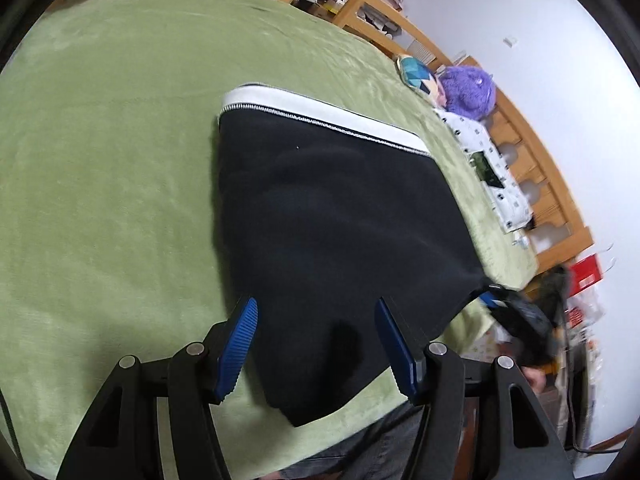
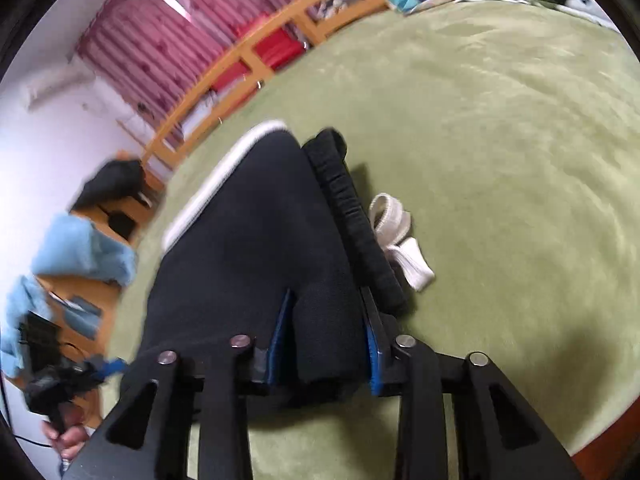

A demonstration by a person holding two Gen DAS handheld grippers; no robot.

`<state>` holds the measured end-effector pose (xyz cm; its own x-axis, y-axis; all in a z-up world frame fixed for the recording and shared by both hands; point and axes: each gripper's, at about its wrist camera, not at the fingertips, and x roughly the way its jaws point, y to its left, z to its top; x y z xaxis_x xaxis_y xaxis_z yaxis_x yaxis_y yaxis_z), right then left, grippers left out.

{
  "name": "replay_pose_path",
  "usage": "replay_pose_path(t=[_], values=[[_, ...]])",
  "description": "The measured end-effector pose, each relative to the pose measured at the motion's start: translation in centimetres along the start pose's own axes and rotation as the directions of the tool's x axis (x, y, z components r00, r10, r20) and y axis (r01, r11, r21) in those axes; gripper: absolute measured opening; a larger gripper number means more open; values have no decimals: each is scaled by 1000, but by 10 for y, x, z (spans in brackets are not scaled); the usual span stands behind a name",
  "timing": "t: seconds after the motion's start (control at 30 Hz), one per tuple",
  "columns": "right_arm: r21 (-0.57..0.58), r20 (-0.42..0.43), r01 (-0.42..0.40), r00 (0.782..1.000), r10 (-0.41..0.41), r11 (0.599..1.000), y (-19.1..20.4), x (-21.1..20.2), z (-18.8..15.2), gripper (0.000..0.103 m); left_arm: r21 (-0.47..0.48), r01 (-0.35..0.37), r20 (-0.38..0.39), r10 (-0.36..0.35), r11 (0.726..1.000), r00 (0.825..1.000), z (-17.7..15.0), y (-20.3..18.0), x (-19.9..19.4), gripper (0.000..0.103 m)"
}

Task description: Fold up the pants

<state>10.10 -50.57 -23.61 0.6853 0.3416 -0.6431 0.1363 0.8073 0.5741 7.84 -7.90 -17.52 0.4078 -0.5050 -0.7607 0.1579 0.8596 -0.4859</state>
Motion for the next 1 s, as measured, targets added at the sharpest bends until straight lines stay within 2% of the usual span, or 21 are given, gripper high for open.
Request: replay_pose_path(t=[0.1,0.17,0.33,0.4,0.53,0.57,0.6,0.63,0.67,0.7,0.77,0.83,0.87,0.9,0.93,0.97,1.0], values=[[-50,44,-23,999,25,998,23,-34,-15,58,-20,4,26,-4,1000,1000,2,4,-2,63],[-110,-8,-76,997,75,991,48,-38,-34,59,-81,18,22,-16,997,1000,5,16,1,63],[-258,-168,-171,977,130,951,108,0,-85,59,-151,18,27,-14,988,1000,4,35,-5,63],[-276,-194,-222,966,172,935,130,20,-99,59,-156,16,43,-9,988,999,2,41,-18,63],[-308,-203,-210,967,152,928,163,63,-108,56,-176,10,78,4,984,997,0,55,-43,63],[-311,-196,-207,969,151,928,167,69,-107,35,-178,7,85,8,984,996,-1,59,-49,63],[-320,-172,-187,976,137,929,173,73,-104,10,-176,3,92,13,984,996,-1,63,-55,63],[-325,-147,-183,979,142,928,179,73,-101,6,-175,-3,99,21,985,995,-2,65,-60,63],[-286,-150,-253,965,218,924,183,69,-96,4,-173,-6,109,25,985,994,-3,69,-66,63],[-211,-114,-339,940,321,917,182,59,-89,4,-174,-3,115,23,985,993,-3,72,-69,63],[-146,-42,-415,910,413,898,180,47,-83,4,-182,11,125,12,983,992,-4,77,-73,63],[-156,-64,-386,922,381,909,184,58,-85,4,-190,29,125,-5,981,992,-4,82,-71,63],[-156,-118,-362,931,347,919,185,73,-92,4,-191,37,118,-14,981,993,-4,82,-68,63],[-152,-188,-334,934,304,930,183,89,-100,12,-190,41,108,-21,981,994,-3,82,-64,63],[-141,-292,-289,926,239,947,179,109,-113,16,-182,50,102,-31,982,994,-2,80,-60,63],[-131,-321,-274,921,220,953,174,112,-121,18,-171,57,94,-41,984,995,0,76,-54,63],[-116,-302,-284,923,238,952,167,106,-125,18,-166,60,89,-46,984,995,0,75,-51,63]])
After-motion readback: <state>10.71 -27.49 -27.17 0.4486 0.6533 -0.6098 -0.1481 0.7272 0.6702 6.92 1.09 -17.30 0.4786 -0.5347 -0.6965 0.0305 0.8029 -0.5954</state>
